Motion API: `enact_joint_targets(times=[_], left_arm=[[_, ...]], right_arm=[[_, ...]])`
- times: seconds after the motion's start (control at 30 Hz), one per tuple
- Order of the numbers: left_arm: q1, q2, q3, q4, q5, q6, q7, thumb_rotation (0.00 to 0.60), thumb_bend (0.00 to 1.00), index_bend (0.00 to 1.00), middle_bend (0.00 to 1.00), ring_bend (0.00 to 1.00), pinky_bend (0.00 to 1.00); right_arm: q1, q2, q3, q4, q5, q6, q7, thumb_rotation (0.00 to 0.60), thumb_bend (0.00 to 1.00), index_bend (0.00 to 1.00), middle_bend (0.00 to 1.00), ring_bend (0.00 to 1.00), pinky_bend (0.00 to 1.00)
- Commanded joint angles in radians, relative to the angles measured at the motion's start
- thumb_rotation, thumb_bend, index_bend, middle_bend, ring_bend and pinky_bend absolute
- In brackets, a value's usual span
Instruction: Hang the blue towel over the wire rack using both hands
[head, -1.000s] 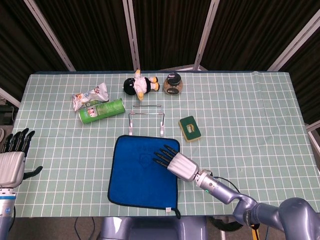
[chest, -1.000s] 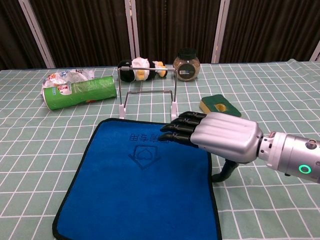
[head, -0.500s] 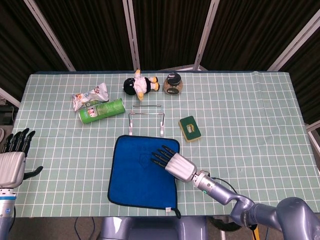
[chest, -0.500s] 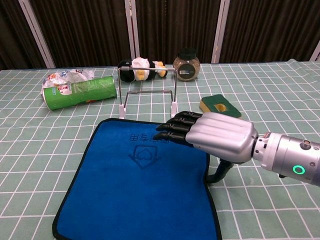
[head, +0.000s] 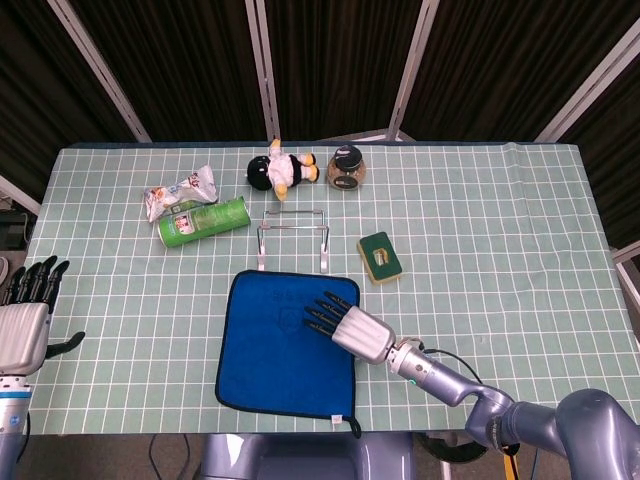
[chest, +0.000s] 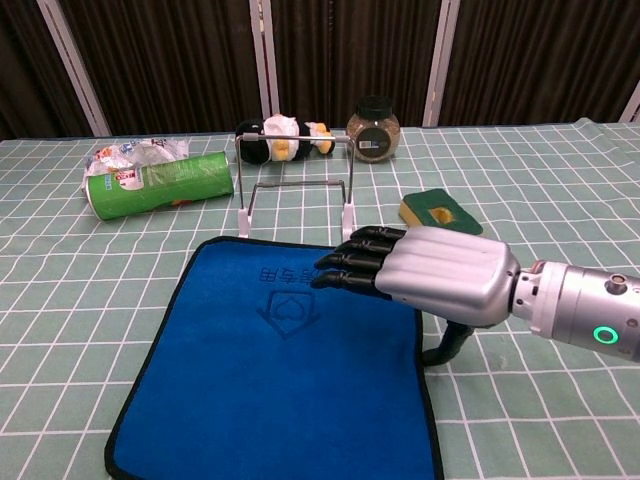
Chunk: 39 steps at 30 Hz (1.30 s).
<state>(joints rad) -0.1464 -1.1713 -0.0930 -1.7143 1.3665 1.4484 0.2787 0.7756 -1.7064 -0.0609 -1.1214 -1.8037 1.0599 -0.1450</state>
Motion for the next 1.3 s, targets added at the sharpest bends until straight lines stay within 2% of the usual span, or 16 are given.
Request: enact_joint_targets(times=[0.03,0.23,0.5,0.77,0.83,0.97,1.03,1.3], left_arm=[[0.0,0.0,0.001,-0.001,0.002,0.002,0.001,0.6,0.0,0.0,0.0,0.0,0.0],[0.0,0.0,0.002,-0.003,0.001,0.001,0.002,0.6,0.0,0.0,0.0,0.0,0.0],[-0.002,0.001,0.001,0.001,-0.002,-0.003,-0.002,0.6,0.0,0.0,0.0,0.0,0.0],[-0.001,0.002,0.003,-0.002,0.002,0.0,-0.003,0.6,0.0,0.0,0.0,0.0,0.0],[-0.001,0.002,0.003,-0.002,0.002,0.001,-0.002,0.6,0.0,0.0,0.0,0.0,0.0],[-0.002,0.001,0.004,-0.002,0.002,0.0,-0.001,0.6,0.0,0.0,0.0,0.0,0.0],[-0.003,0.001,0.004,-0.002,0.002,-0.001,0.0,0.6,0.0,0.0,0.0,0.0,0.0],[-0.015,-0.007,0.003,0.009,0.003,-0.019,-0.002,0.6,0.0,0.0,0.0,0.0,0.0]], right_arm=[[0.001,-0.008,0.001,0.001,0.005,0.002,0.011,0.6,0.0,0.08,0.0,0.0,0.0],[0.007,-0.026,0.005,0.017,0.007,0.006,0.012,0.6,0.01,0.13,0.0,0.0,0.0],[0.014,-0.021,0.0,0.009,0.008,0.005,0.016,0.6,0.19,0.21,0.0,0.0,0.0],[0.011,-0.017,-0.008,0.004,0.01,0.013,0.025,0.6,0.28,0.3,0.0,0.0,0.0],[0.01,-0.018,-0.009,0.005,0.01,0.014,0.026,0.6,0.31,0.35,0.0,0.0,0.0],[0.009,-0.021,-0.011,0.014,0.011,0.02,0.036,0.6,0.34,0.52,0.01,0.0,0.0],[0.009,-0.023,-0.012,0.018,0.011,0.021,0.038,0.6,0.34,0.51,0.01,0.0,0.0],[0.008,-0.032,-0.014,0.03,0.009,0.031,0.047,0.6,0.39,0.71,0.03,0.0,0.0]])
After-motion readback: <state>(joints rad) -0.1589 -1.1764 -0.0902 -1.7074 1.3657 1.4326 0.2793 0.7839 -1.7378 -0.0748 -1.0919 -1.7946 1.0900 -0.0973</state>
